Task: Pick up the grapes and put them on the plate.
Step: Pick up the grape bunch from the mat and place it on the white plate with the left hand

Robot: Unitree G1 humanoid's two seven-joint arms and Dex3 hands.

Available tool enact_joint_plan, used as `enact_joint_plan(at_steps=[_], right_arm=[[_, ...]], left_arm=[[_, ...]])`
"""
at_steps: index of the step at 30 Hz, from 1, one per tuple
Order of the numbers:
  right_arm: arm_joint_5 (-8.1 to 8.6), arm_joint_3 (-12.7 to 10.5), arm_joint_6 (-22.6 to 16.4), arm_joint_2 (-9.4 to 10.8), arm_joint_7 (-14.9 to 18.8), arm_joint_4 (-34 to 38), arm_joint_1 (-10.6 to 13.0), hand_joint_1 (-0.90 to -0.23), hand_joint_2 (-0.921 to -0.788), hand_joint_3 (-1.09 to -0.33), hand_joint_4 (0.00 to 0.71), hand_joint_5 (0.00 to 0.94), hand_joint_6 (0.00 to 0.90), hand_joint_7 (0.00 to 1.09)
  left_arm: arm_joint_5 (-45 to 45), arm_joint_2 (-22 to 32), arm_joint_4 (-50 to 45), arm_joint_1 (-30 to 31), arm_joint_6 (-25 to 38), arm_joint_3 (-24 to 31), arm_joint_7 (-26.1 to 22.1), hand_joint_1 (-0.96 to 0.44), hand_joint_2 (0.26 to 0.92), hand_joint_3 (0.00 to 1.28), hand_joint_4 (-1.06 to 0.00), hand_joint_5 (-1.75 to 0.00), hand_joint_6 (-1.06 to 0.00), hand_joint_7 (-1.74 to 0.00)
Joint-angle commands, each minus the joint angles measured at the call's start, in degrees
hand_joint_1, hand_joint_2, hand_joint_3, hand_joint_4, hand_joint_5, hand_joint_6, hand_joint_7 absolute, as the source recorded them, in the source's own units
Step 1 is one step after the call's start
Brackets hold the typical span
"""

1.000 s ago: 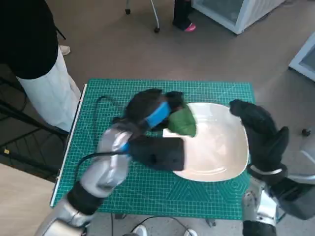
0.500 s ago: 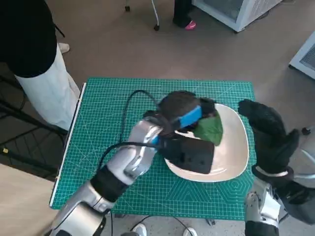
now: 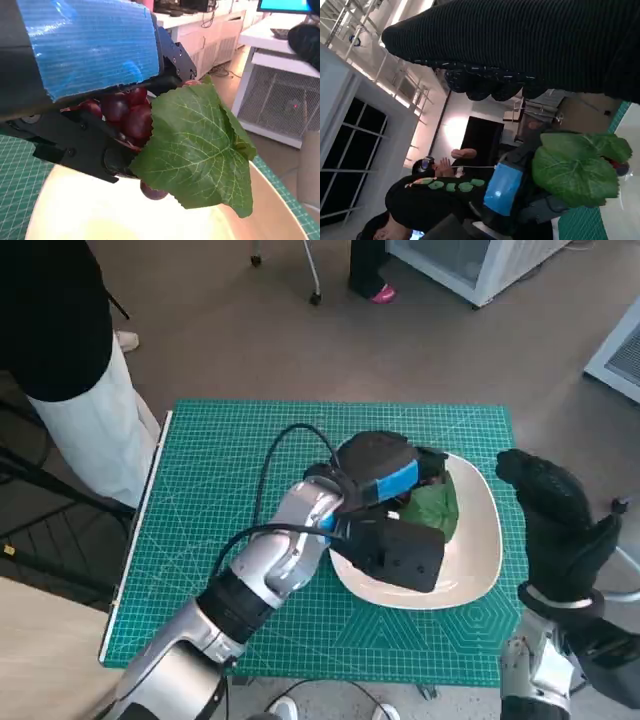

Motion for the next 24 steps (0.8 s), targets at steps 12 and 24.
enact_joint_plan(at_steps=[12, 24], right_arm=[[-0.15, 0.37, 0.54, 0.16, -0.18, 1.33, 0.56, -0.440, -0.921, -0.535, 0.623, 0.001, 0.569, 0.00], [-0.37, 0.84, 0.47, 0.05, -0.14, 1.18, 0.54, -0.441, -0.921, -0.536, 0.624, 0.001, 0.570, 0.00]], left_arm=[[-0.49, -1.19, 3.96, -1.55, -1.80, -0.07, 2.05, 0.00, 0.921, 0.13, -0.62, -1.32, -0.56, -1.15], [-2.28, -2.52, 7.19, -0.86, -2.61, 0.29, 2.54, 0.02, 0.921, 0.16, -0.58, -1.30, -0.51, -1.21]])
